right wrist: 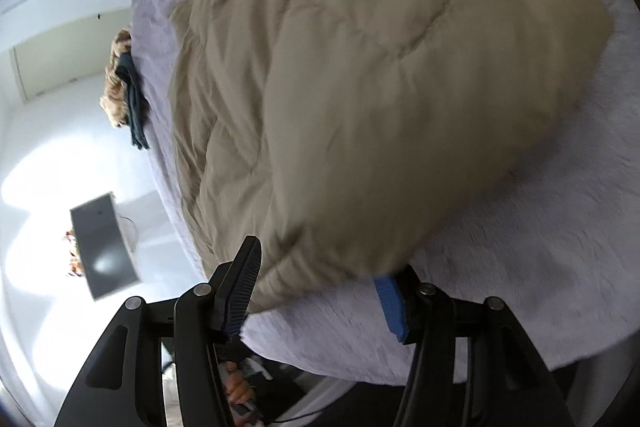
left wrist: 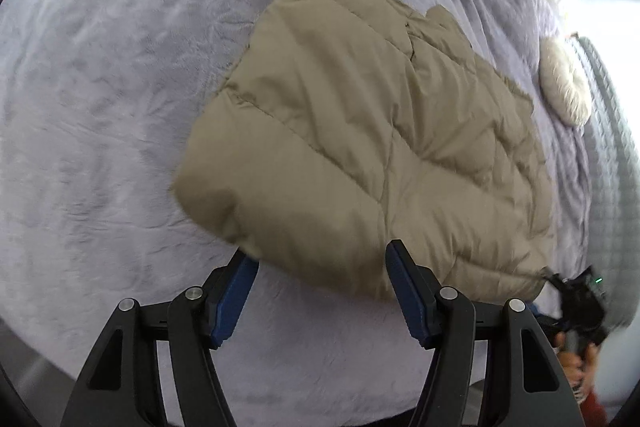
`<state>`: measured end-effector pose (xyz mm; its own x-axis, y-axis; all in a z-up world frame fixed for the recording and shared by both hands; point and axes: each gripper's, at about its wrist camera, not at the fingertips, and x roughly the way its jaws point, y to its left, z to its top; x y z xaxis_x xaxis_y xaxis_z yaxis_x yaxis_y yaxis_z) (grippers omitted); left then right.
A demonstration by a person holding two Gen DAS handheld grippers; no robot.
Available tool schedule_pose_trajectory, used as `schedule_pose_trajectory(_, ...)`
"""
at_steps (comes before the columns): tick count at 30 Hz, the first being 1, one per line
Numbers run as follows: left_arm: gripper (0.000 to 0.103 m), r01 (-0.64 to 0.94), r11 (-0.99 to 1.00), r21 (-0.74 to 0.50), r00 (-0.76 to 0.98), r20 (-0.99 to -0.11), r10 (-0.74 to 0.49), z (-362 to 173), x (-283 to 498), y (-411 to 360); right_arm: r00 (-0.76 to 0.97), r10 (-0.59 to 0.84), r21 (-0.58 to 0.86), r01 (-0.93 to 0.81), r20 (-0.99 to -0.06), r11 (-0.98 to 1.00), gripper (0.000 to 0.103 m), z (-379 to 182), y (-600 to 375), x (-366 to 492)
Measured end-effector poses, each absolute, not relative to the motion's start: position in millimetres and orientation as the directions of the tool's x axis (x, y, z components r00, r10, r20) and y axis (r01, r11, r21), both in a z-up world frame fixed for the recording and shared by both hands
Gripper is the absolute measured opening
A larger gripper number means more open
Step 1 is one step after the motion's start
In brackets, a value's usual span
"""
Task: Fold large clothes
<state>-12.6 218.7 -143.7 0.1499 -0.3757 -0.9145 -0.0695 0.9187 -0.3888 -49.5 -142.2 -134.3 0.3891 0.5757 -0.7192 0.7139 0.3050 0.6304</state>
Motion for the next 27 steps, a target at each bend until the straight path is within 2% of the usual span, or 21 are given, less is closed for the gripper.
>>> schedule_pose_trajectory(5, 0.066, -0.046, 0.934, -0.354, 0.171, -0.924, -0.342, -121.5, -17.5, 221.6, 0.347, 0.6, 0.64, 0.666, -0.721, 0.383, 0.06, -96.4, -146.3, -56.0)
schedule_pose_trajectory(13, 0.066, -0.03, 0.948, -0.317, 0.182, -0.934, -0.306, -107.5, -6.0, 218.1, 0.305, 0.619, 0.642, 0.625, -0.724, 0.444, 0.06, -89.9, -113.0, -40.2)
schedule_pose_trajectory(20, 0.066, 0.054, 0.956, -0.289, 0.174, -0.94, -0.294, -100.5, 7.6, 193.9, 0.217, 0.551, 0.569, 0.542, -0.806, 0.619, 0.06, -72.1, -89.5, -25.4)
schedule_pose_trajectory(27, 0.066, 0.117, 0.962, -0.246, 0.193, -0.945, -0.265, -95.8, 16.4, 181.5, 0.156, 0.481, 0.489, 0.501, -0.863, 0.714, 0.06, -61.2, -62.1, -3.1)
